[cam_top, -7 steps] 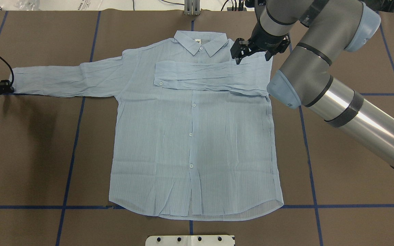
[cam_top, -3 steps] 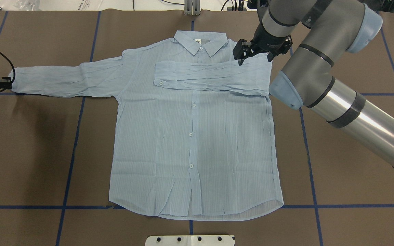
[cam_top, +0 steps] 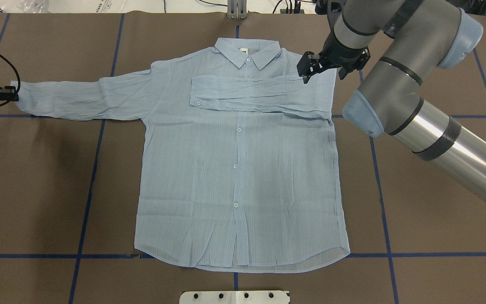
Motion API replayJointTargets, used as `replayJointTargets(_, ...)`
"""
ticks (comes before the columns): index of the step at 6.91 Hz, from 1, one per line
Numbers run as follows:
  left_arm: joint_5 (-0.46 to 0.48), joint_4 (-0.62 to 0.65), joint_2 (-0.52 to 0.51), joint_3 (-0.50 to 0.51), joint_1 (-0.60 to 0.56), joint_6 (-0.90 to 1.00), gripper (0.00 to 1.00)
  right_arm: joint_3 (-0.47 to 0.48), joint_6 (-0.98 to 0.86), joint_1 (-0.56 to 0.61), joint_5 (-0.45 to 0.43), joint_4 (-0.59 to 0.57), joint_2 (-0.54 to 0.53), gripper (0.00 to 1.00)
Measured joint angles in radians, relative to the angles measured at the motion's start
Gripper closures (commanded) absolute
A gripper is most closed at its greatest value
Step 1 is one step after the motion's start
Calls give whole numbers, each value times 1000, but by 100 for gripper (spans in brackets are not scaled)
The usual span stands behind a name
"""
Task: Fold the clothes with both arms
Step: 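Release the sleeve and raise the right gripper while the left grasps the other cuff, then carry the other sleeve across the shirt with the left gripper and release it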
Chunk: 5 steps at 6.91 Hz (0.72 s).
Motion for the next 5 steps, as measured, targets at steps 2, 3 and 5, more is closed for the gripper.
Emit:
replayJointTargets(2,2,233,-96,-154,0,-58,100,17,-98,59,28,-25,-75,0)
replayJointTargets(3,2,344,-179,-193,16,-124,100,45,-173,85,32,-78,-108,0)
replayJointTargets(5,4,477,-335,-213,96,-268,100,85,-328,147,34,-199,-150,0)
